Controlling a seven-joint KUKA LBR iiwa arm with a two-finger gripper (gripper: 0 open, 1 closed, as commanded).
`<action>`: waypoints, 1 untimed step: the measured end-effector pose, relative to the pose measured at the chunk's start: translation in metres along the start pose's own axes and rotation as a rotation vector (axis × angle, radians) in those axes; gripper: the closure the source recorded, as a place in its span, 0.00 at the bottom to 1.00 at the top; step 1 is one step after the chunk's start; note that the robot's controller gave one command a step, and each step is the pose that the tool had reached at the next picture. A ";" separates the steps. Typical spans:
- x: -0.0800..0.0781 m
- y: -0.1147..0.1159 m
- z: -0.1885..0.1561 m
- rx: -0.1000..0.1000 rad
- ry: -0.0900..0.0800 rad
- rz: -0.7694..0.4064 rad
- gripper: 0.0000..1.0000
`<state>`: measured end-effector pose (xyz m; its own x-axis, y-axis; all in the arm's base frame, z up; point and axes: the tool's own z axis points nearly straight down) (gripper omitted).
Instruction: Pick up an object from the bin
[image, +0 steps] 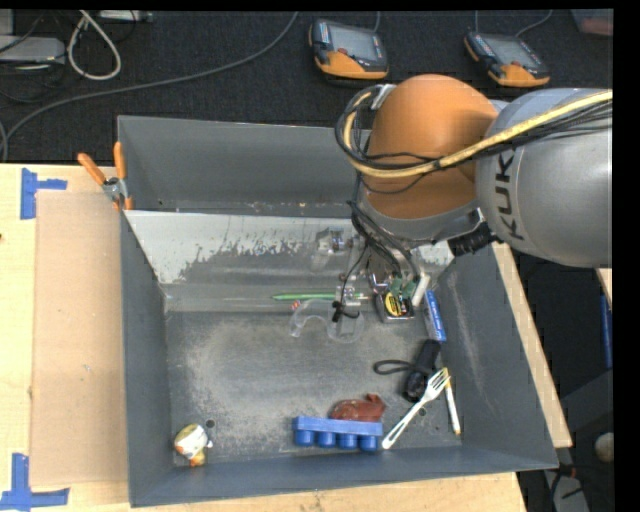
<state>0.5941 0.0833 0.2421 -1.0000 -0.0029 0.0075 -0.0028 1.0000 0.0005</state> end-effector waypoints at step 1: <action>-0.001 -0.001 -0.003 0.000 -0.007 0.002 0.00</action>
Offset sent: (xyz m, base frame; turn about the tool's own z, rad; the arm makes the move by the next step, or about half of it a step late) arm -0.1034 -0.0380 -0.1721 0.0220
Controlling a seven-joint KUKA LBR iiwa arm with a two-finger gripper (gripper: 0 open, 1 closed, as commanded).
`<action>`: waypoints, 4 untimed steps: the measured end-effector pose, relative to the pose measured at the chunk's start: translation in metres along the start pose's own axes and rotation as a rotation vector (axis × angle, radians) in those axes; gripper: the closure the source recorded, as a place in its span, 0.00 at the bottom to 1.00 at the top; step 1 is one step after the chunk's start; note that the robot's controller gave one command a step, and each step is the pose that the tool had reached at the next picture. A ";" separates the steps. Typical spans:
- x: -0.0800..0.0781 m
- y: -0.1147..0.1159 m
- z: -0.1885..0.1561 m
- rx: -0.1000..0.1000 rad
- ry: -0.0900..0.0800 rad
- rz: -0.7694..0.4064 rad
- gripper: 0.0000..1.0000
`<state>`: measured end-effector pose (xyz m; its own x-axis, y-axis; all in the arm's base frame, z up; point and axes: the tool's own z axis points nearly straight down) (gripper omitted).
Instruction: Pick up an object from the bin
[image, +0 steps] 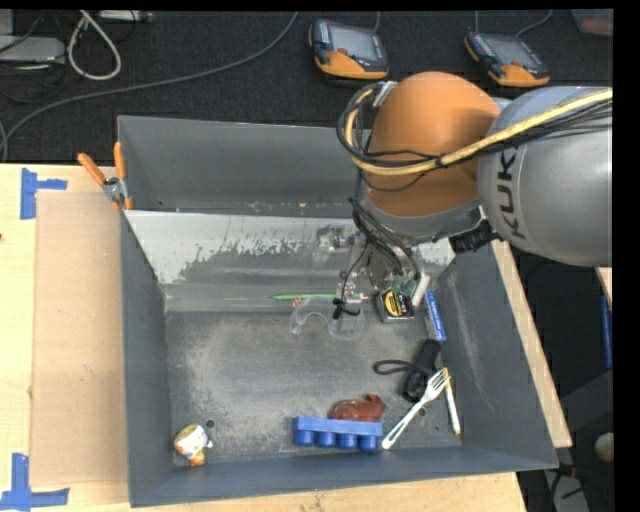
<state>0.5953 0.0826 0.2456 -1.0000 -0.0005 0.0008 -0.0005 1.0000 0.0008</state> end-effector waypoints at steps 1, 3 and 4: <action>0.065 -0.022 0.107 -0.001 -0.001 0.012 0.00; 0.122 -0.048 0.134 -0.003 0.006 -0.212 0.00; 0.115 -0.030 0.170 -0.002 -0.017 -0.048 0.00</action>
Offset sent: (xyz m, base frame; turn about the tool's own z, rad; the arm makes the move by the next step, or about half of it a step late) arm -0.1206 -0.0561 -0.1108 0.0920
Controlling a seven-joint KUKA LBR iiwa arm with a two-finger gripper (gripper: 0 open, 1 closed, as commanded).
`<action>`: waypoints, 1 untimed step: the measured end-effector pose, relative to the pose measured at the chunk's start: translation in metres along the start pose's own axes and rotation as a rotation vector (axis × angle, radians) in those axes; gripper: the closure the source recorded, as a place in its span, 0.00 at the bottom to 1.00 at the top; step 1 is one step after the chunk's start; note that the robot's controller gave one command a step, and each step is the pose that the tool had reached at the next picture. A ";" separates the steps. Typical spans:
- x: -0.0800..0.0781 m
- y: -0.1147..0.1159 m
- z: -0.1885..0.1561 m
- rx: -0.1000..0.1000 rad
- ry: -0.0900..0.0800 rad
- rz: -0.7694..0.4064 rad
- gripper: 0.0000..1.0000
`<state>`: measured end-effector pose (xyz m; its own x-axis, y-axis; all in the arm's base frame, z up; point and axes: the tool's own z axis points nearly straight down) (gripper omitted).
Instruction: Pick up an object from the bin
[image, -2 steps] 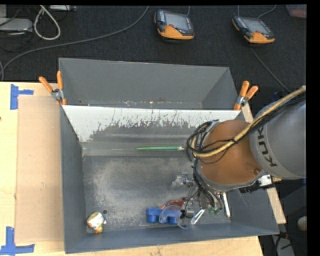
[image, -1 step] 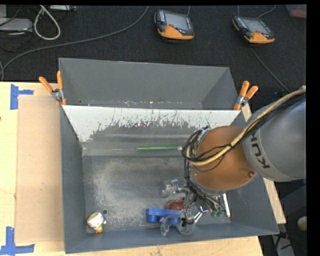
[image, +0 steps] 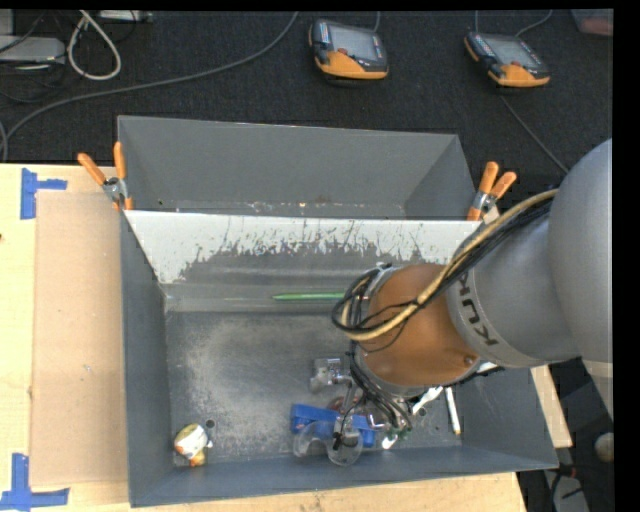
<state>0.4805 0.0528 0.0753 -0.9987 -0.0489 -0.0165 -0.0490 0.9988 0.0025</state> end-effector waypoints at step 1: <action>-0.012 0.000 0.005 -0.002 0.013 -0.122 1.00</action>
Offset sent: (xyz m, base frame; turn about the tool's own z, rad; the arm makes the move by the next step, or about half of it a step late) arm 0.0000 0.0000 0.0000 0.0000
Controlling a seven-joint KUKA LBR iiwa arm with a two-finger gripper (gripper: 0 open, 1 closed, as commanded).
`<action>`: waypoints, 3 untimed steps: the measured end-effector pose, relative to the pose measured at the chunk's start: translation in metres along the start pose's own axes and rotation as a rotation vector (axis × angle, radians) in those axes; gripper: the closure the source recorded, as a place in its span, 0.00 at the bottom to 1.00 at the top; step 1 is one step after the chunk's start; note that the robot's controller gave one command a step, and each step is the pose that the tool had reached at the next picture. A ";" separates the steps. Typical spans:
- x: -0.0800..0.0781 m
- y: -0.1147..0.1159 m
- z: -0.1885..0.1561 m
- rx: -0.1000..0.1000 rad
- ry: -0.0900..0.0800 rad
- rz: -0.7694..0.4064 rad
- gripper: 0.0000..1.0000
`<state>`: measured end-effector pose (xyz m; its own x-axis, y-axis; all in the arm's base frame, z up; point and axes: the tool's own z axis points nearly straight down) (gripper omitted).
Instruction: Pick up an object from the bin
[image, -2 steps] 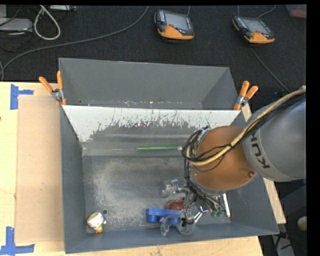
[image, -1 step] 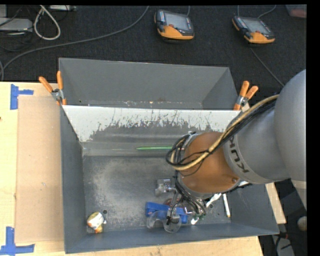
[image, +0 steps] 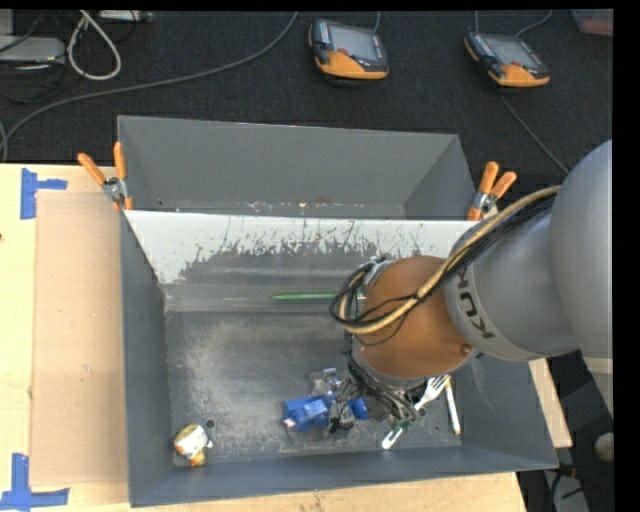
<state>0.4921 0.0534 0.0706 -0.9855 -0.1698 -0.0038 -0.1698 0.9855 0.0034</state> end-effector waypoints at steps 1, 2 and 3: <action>0.000 0.000 0.000 0.000 0.000 0.001 1.00; 0.002 0.000 -0.009 -0.001 0.006 0.002 1.00; 0.003 0.001 -0.038 -0.001 0.010 0.003 1.00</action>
Offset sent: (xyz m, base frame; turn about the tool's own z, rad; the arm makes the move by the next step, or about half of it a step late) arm 0.0001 0.0001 0.0230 0.0003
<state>0.4892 0.0537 0.1085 -0.9860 -0.1668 0.0060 -0.1668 0.9860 0.0041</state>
